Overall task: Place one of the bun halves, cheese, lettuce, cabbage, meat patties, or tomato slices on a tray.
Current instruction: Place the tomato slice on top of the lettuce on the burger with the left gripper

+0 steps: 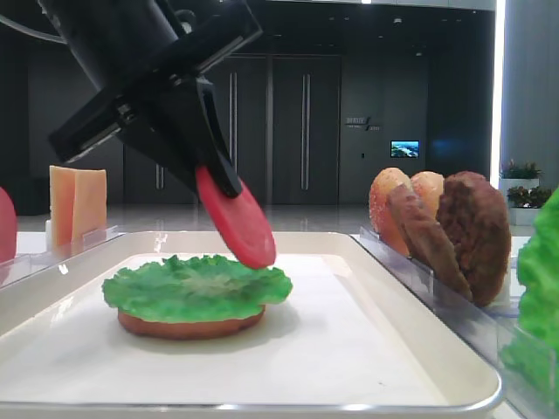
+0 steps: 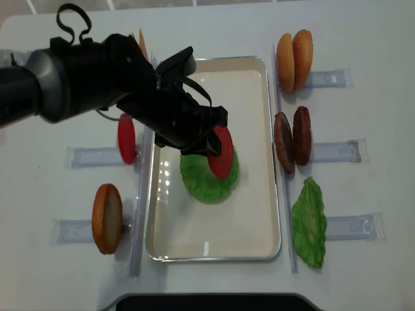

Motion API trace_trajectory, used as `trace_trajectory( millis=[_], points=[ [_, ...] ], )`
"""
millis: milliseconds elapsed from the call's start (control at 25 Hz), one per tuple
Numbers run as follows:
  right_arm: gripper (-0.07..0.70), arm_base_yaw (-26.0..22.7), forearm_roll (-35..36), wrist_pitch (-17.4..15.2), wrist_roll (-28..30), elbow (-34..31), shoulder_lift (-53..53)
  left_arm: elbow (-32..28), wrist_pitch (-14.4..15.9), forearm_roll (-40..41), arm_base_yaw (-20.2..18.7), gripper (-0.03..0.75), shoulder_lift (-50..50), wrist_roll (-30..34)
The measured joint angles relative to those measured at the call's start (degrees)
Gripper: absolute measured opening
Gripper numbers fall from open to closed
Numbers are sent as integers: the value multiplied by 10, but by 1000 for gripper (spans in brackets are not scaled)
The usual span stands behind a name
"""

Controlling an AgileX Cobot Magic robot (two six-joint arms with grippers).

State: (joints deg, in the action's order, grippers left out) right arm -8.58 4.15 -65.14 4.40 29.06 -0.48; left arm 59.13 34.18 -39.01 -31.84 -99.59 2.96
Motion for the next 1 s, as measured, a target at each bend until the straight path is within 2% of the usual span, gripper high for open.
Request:
trace_trajectory(
  millis=[280,680,760,1000],
  points=[
    [367,0,0,0,0,0,0,-20,-22,-1,0,51,-1,9],
    [367,0,0,0,0,0,0,-21,-23,0,0,57,-1,21],
    [367,0,0,0,0,0,0,-21,-23,1,0,82,-1,22],
    [366,0,0,0,0,0,0,-21,-20,27,0,232,-1,9]
  ],
)
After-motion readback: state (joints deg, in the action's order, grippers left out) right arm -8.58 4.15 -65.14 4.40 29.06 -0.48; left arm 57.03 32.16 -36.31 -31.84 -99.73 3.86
